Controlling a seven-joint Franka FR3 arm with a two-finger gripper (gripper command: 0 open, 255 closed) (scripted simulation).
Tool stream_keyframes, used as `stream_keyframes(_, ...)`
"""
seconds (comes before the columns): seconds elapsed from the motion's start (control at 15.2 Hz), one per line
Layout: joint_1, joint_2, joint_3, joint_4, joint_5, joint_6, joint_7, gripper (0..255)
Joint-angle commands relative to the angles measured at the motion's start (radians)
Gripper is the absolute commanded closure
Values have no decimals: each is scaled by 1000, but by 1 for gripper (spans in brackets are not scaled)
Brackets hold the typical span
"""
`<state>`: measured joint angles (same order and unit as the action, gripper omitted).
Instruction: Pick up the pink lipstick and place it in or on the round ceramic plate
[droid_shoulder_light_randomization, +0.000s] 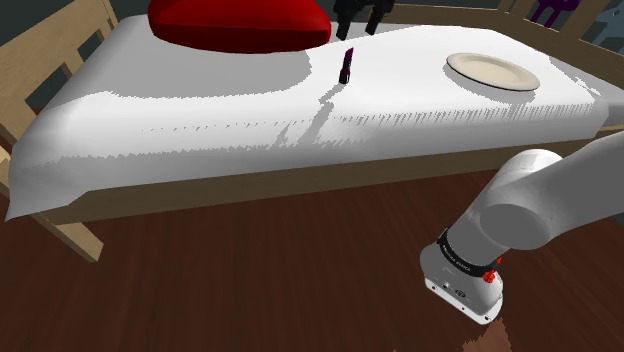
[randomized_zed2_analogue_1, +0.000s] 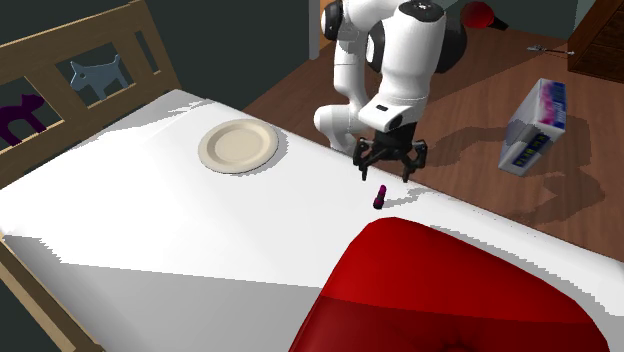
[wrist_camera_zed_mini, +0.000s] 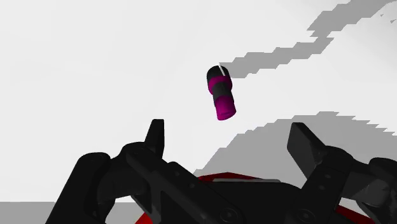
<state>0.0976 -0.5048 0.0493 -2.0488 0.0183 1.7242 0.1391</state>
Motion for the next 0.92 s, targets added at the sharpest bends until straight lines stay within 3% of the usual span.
stream_keyframes(0.0,2,11,4,-8,2,21,3,0)
stream_keyframes(0.33,3,11,5,-83,2,96,2,0)
stream_keyframes(0.86,3,11,5,-83,2,96,2,0)
